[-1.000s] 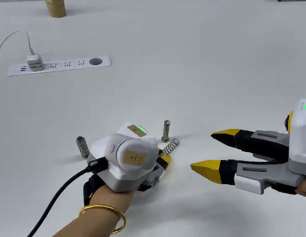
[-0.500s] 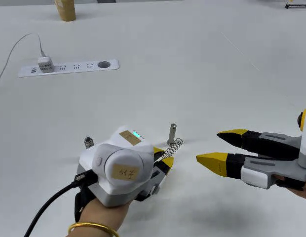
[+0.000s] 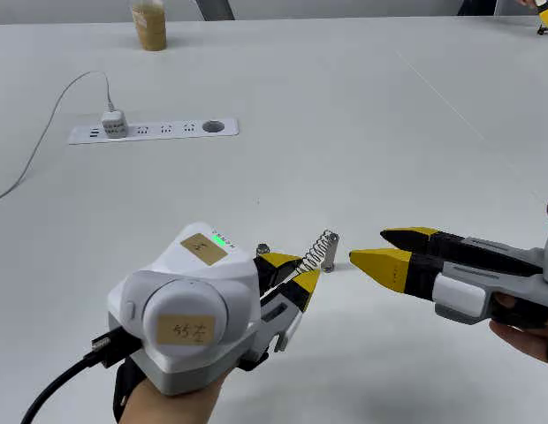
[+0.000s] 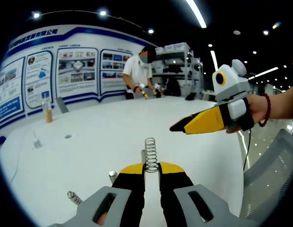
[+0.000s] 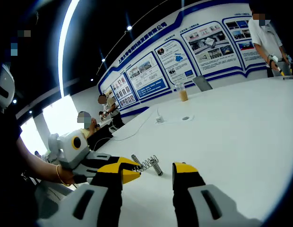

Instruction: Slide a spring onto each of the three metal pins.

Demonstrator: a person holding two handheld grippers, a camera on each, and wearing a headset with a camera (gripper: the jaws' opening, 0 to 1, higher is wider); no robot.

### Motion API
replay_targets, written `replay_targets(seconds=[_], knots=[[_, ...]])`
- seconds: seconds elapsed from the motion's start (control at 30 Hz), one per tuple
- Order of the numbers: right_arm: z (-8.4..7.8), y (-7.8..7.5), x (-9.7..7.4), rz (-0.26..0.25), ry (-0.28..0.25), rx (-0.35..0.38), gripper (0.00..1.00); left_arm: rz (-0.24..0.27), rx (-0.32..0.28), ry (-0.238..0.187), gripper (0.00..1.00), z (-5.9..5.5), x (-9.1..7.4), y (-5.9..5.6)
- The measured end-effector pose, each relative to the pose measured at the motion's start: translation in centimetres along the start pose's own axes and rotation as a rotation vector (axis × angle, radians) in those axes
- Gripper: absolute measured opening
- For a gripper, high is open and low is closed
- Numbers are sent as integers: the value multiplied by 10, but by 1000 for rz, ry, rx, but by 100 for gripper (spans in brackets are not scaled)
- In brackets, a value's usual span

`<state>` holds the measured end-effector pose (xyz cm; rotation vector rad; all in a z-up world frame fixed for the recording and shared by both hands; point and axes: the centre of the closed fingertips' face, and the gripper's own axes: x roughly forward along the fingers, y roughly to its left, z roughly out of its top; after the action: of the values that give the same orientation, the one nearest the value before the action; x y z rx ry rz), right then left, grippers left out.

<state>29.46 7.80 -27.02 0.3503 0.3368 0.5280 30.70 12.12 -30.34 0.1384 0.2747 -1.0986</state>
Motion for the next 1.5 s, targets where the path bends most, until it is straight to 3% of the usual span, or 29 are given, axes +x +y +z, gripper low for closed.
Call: replay_targets(seconds=[0.33, 0.5, 0.83, 1.17, 1.5], knots=[[9, 23, 23, 74, -21, 47, 37, 23, -27, -70, 10, 14, -26, 2], [6, 34, 33, 112, -3, 66, 32, 31, -35, -98, 10, 20, -32, 6], [9, 45, 43, 151, -27, 166, 27, 22, -55, -138, 10, 25, -39, 6], [9, 53, 48, 186, -24, 216, 19, -1, -62, -164, 10, 27, -45, 5], [9, 63, 49, 224, -22, 183, 12, 7, -48, -151, 10, 24, -48, 5]])
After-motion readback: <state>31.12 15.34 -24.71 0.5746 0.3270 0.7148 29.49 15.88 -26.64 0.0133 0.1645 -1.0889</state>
